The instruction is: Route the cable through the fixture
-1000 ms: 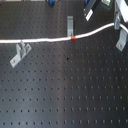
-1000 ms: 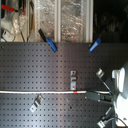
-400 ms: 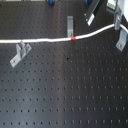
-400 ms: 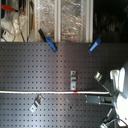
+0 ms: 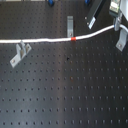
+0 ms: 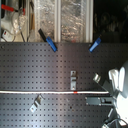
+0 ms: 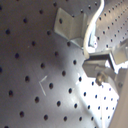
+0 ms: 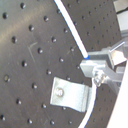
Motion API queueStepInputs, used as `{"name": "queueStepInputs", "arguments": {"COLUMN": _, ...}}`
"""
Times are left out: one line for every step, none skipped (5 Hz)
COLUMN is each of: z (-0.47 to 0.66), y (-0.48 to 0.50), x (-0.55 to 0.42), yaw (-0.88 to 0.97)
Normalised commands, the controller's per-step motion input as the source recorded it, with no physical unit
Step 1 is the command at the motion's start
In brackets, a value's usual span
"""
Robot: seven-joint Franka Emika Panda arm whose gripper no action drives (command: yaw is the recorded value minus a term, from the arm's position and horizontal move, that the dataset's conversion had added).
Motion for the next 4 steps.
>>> {"name": "queueStepInputs", "arguments": {"z": 0.03, "y": -0.037, "x": -0.141, "yaw": -0.07}}
{"name": "queueStepInputs", "arguments": {"z": 0.00, "y": 0.129, "x": -0.090, "yaw": -0.06}}
{"name": "queueStepInputs", "arguments": {"z": -0.07, "y": 0.266, "x": 0.075, "yaw": 0.12}}
{"name": "queueStepInputs", "arguments": {"z": -0.08, "y": 0.306, "x": 0.272, "yaw": 0.33}}
